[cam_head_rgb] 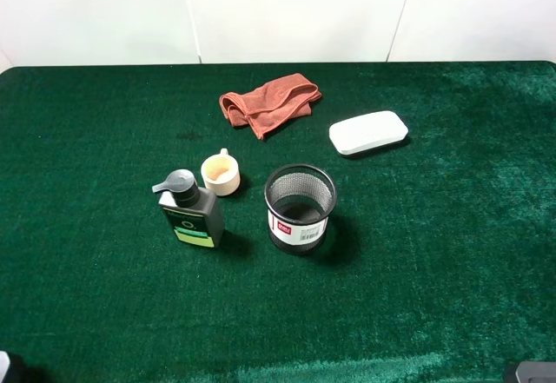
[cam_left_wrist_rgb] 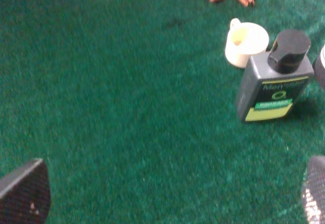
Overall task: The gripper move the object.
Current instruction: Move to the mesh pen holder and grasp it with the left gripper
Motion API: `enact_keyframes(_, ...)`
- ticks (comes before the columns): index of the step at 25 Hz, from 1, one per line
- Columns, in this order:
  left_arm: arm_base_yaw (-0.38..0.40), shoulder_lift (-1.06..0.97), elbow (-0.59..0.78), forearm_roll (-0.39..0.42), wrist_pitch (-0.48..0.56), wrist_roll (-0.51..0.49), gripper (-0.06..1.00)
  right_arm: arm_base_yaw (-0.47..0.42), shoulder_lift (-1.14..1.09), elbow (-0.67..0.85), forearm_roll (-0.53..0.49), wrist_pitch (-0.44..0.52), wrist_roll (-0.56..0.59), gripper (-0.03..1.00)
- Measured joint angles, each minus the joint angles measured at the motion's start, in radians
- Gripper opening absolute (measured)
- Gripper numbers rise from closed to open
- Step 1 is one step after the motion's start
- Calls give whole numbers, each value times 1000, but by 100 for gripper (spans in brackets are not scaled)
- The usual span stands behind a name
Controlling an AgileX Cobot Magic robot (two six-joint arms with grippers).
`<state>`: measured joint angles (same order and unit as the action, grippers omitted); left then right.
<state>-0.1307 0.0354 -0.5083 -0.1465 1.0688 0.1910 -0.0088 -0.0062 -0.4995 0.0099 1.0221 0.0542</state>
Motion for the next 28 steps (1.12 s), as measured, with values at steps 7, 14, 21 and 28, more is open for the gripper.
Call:
enact_keyframes(7,0,193,-63,1,-43,62,99,0,0,0,0,0,0,69)
enact_keyframes(14,0,447,-141,2,-112,197,99,0,0,0,0,0,0,69)
enact_keyframes(21,-35,721,-250,2,-166,273,99,0,0,0,0,0,0,69)
enact_keyframes(28,-186,979,-361,2,-228,285,99,0,0,0,0,0,0,69)
